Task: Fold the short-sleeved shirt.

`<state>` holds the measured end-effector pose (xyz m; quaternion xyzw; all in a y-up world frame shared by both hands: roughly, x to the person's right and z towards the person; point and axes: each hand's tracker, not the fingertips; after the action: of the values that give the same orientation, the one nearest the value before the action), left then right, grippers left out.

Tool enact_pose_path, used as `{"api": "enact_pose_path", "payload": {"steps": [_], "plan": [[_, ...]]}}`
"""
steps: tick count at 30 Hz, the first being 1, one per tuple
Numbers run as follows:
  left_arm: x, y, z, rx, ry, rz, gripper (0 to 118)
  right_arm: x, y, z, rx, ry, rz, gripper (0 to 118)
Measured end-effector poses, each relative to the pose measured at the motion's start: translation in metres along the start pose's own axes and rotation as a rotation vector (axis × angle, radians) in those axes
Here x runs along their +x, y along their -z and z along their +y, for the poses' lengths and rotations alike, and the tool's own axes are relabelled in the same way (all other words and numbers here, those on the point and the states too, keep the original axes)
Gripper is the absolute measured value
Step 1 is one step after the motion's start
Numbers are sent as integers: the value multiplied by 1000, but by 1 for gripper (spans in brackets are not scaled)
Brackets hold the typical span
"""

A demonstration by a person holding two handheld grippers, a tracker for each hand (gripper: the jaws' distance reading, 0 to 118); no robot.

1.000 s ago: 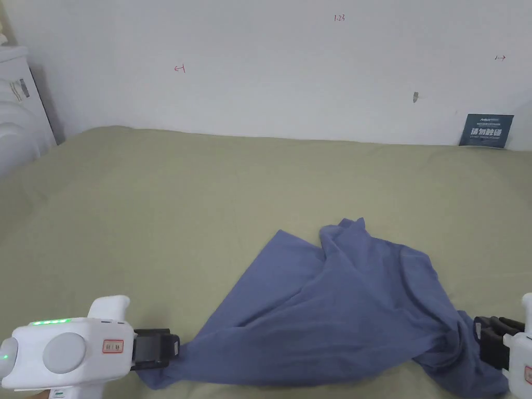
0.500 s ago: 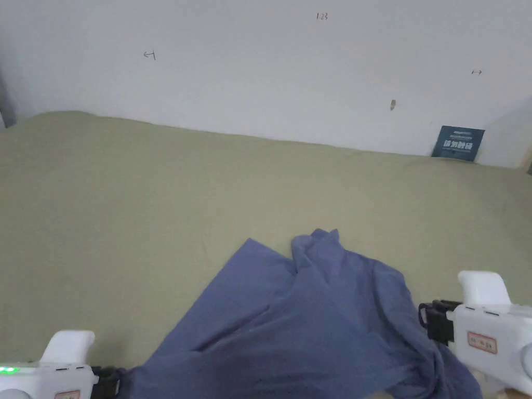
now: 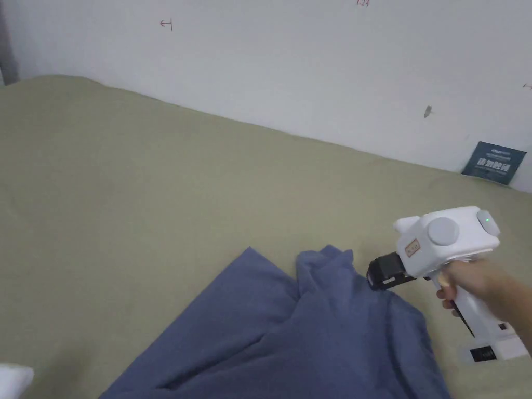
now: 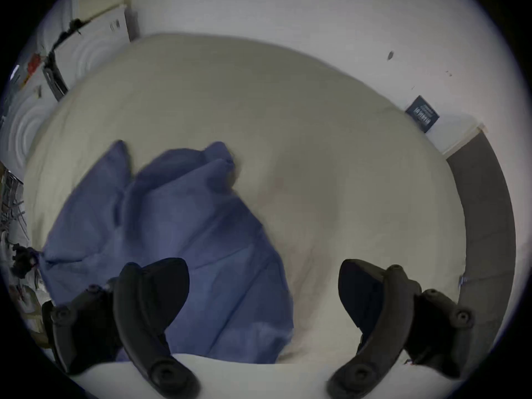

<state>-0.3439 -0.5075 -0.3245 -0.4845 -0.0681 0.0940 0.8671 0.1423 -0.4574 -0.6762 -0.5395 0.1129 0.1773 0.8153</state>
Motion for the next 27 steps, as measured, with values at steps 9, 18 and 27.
{"api": "enact_pose_path", "payload": {"steps": [9, 18, 27], "plan": [[-4, 13, 7, -26, 0, 8, 8, 15, 64, 4, -90, 16, 125, 78], [4, 13, 7, -7, -11, 5, 8, -4, -27, -19, 59, 83, 184, 1], [10, -32, 36, 150, -44, -46, 8, 26, -144, -42, 350, 180, 197, 1]]}}
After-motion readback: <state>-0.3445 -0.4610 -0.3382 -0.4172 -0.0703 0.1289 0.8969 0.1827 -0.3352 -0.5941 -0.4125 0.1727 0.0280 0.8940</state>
